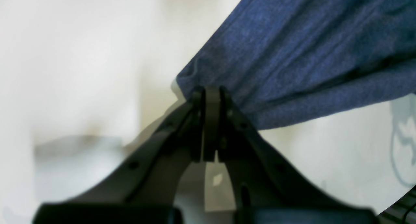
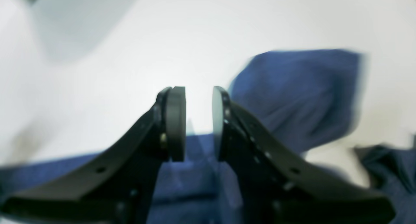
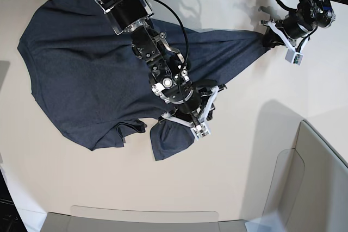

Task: Layout the t-shirt on the table in an organized manner, then fold the t-shirt properly
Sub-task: 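Drag the grasped fabric with the right gripper to spread the shirt body, then pull the right gripper back toward the collar, flattening the shirt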

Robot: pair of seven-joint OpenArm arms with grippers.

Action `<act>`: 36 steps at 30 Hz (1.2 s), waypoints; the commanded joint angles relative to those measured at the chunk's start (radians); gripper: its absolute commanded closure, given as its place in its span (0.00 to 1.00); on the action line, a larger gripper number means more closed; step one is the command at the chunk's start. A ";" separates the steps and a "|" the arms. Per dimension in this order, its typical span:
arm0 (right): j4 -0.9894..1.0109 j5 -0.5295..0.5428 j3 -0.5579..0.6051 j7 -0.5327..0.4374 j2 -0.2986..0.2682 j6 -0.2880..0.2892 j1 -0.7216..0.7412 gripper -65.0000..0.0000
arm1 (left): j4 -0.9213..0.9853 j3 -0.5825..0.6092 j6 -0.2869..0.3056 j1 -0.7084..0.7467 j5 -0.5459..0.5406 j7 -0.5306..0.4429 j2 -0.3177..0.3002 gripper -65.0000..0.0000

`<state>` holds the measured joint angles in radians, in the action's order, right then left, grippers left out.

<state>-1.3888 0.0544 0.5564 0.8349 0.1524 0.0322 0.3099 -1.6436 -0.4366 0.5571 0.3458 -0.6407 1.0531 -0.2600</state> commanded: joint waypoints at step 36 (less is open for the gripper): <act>0.239 -0.011 -0.223 0.131 -0.281 -0.015 0.222 0.87 | 0.030 -0.006 -0.019 0.089 0.078 -0.027 -0.040 1.00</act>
<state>-1.1332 0.0509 0.3389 0.9714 -0.1211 0.0185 0.4999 -1.6276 -0.4389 0.5617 0.4179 -0.6563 0.9459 -0.2916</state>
